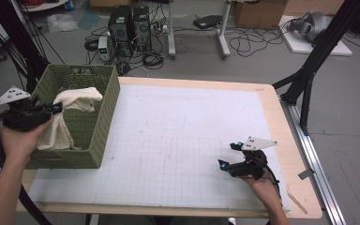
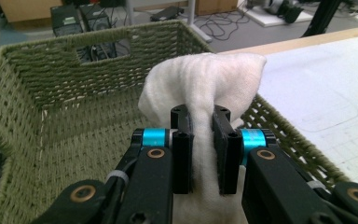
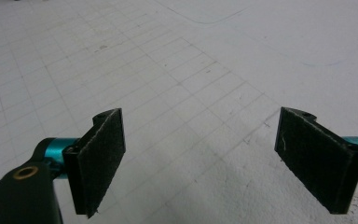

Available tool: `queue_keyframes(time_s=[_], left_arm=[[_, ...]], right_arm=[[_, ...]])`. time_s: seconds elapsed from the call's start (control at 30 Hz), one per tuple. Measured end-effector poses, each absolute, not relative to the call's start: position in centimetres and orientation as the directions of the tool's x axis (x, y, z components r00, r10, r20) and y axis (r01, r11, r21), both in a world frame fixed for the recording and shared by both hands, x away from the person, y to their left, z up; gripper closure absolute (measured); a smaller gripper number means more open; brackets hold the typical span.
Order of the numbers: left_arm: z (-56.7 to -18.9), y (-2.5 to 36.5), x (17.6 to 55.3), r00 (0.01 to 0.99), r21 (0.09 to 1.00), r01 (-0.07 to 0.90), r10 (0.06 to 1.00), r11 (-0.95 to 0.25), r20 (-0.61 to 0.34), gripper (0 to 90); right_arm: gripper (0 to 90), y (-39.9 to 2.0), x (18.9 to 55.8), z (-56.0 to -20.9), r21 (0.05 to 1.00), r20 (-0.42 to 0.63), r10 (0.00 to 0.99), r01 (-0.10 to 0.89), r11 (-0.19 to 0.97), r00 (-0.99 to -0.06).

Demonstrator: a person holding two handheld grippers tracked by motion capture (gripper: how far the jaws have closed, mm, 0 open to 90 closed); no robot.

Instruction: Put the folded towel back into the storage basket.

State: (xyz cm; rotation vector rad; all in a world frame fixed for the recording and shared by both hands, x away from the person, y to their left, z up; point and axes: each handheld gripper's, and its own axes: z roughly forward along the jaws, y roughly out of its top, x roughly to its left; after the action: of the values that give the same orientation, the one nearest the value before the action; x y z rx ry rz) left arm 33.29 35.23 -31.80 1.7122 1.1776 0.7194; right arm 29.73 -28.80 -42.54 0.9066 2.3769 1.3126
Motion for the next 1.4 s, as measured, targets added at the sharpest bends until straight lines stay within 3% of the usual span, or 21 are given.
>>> queue_keyframes(time_s=[1.0,1.4], left_arm=[[-34.0,34.7,36.0,0.269,0.863,0.492,0.963,-0.113,-0.028,79.7],[-35.0,34.5,37.9,0.331,0.831,0.522,0.943,-0.191,0.009,79.3]], right_arm=[[15.4,-28.8,29.8,-42.7,0.83,0.059,0.637,0.393,0.397,-0.768],[15.4,-28.6,30.0,-43.0,0.822,0.063,0.634,0.4,0.405,-0.771]])
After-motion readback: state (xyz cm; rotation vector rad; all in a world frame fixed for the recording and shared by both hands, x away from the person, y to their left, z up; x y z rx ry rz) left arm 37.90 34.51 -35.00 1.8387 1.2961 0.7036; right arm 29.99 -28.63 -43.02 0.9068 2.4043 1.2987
